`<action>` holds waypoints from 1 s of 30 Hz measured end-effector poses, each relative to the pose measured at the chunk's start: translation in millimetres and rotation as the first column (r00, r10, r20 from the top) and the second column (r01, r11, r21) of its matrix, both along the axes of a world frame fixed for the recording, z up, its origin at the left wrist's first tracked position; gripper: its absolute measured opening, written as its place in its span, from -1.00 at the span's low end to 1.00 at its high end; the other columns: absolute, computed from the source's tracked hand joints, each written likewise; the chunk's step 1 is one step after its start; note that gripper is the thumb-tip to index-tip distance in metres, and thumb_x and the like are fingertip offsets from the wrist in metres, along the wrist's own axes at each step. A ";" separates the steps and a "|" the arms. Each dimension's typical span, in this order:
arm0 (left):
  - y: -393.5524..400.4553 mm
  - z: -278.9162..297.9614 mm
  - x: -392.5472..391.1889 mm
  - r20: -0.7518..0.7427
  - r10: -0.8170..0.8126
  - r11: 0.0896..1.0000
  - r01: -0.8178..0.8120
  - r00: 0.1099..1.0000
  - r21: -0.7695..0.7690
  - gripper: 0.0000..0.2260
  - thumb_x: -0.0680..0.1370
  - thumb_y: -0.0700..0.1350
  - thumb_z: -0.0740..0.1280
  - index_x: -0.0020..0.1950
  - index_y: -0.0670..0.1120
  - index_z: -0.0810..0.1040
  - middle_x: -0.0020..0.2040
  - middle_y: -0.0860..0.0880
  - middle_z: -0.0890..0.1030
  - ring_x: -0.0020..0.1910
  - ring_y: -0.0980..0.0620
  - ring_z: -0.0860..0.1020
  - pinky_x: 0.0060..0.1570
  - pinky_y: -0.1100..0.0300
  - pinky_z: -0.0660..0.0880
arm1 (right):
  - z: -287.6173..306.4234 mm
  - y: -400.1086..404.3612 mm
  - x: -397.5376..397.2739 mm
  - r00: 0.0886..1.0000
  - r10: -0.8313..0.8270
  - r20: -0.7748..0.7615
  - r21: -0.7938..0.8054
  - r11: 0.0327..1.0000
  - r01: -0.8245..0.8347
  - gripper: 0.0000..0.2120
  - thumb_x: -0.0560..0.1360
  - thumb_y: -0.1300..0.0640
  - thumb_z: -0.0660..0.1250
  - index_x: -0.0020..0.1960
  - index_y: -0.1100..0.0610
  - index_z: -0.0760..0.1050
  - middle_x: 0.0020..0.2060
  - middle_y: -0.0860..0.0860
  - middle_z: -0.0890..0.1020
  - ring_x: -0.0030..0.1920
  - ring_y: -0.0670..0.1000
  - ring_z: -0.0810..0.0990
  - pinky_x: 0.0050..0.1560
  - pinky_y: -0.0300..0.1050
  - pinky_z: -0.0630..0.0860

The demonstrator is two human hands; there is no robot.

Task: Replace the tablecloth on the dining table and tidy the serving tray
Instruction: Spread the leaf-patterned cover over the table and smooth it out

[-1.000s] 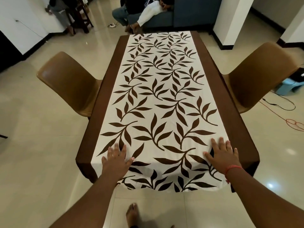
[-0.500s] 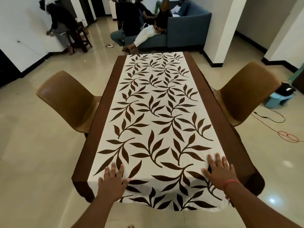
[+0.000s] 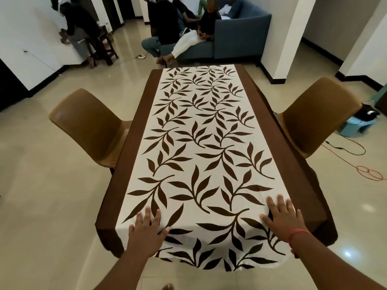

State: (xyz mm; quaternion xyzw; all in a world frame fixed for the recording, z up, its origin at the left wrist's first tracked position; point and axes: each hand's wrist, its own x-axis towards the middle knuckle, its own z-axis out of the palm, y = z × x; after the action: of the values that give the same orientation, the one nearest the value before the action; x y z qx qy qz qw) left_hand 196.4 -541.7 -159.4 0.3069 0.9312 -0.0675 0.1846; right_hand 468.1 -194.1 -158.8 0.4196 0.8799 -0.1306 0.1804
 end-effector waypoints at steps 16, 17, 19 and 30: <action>-35.4 8.5 -10.6 0.140 -0.054 0.998 0.058 0.989 -0.023 -0.42 0.65 0.24 -0.01 0.62 0.05 -0.02 0.63 -0.07 -0.09 0.59 -0.19 -0.06 0.49 -0.22 0.09 | 13.4 -8.3 2.4 0.996 -0.019 0.090 -0.084 0.996 0.027 -0.31 0.61 -0.27 0.06 0.61 -0.12 -0.17 0.61 0.09 -0.14 0.59 0.23 -0.12 0.51 0.32 0.02; -36.4 7.3 -10.8 0.136 -0.057 0.998 0.060 0.989 -0.014 -0.42 0.65 0.23 -0.01 0.62 0.05 -0.01 0.63 -0.07 -0.08 0.59 -0.18 -0.06 0.49 -0.22 0.09 | 12.3 -8.8 4.5 0.996 -0.013 0.091 -0.078 0.997 0.020 -0.32 0.62 -0.25 0.05 0.61 -0.12 -0.18 0.61 0.09 -0.15 0.59 0.22 -0.12 0.51 0.32 0.02; -37.5 5.8 -11.2 0.128 -0.056 0.998 0.057 0.990 -0.002 -0.43 0.65 0.24 -0.02 0.62 0.06 0.01 0.63 -0.07 -0.06 0.59 -0.18 -0.04 0.50 -0.22 0.09 | 10.3 -8.1 8.3 0.996 0.003 0.094 -0.067 0.998 0.003 -0.34 0.63 -0.22 0.05 0.60 -0.13 -0.19 0.61 0.08 -0.15 0.59 0.21 -0.11 0.51 0.33 0.02; -42.5 15.5 5.8 0.086 -0.027 1.000 0.026 0.996 0.012 -0.38 0.60 0.30 0.03 0.61 0.09 0.04 0.63 -0.01 -0.01 0.59 -0.12 0.01 0.49 -0.23 0.08 | 4.7 -17.6 20.5 0.993 -0.010 0.117 -0.021 1.000 0.012 -0.38 0.65 -0.19 0.02 0.61 -0.11 -0.17 0.61 0.07 -0.12 0.59 0.19 -0.08 0.49 0.32 0.07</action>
State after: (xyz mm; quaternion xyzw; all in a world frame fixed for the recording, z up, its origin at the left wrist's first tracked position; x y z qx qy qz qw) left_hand 202.2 -584.1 -143.9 0.3228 0.9186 -0.0518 0.2218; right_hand 488.7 -211.7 -154.2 0.4294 0.8640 -0.1165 0.2356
